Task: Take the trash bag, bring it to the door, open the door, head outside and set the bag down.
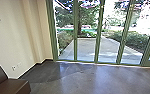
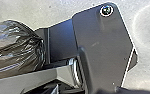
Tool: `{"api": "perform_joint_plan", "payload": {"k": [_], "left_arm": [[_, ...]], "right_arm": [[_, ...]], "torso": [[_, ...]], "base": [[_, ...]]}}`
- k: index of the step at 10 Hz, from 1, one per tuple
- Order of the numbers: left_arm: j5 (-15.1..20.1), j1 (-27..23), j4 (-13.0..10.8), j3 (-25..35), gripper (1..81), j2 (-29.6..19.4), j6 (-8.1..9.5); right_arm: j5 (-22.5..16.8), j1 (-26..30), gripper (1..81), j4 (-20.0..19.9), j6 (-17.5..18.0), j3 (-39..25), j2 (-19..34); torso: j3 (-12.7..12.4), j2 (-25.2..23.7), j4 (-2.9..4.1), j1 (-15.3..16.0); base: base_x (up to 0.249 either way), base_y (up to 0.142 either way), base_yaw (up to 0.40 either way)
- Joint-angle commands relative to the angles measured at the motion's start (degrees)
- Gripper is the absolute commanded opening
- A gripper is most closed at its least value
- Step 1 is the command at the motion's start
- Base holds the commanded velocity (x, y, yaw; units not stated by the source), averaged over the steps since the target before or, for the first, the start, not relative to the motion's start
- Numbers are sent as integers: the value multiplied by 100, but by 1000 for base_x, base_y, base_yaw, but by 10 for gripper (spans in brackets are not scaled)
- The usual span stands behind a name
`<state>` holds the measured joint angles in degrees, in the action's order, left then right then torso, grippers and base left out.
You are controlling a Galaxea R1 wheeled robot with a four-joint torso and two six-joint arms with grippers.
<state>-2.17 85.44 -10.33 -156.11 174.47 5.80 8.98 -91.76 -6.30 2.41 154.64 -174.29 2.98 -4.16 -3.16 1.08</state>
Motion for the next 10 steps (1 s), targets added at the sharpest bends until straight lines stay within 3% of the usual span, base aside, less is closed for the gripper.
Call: {"api": "perform_joint_plan", "payload": {"k": [1, 10], "left_arm": [[279, -295, -57, 19, 10, 18, -44], [279, -295, -57, 19, 10, 27, -44]], "right_arm": [[-292, 232, 811, 59, -4, 4, -30], [-292, 241, 811, 59, -4, 13, -30]], "torso": [[0, 0, 0, 0], [0, 0, 0, 0]], "base": [[0, 0, -341], [0, 0, -339]]}}
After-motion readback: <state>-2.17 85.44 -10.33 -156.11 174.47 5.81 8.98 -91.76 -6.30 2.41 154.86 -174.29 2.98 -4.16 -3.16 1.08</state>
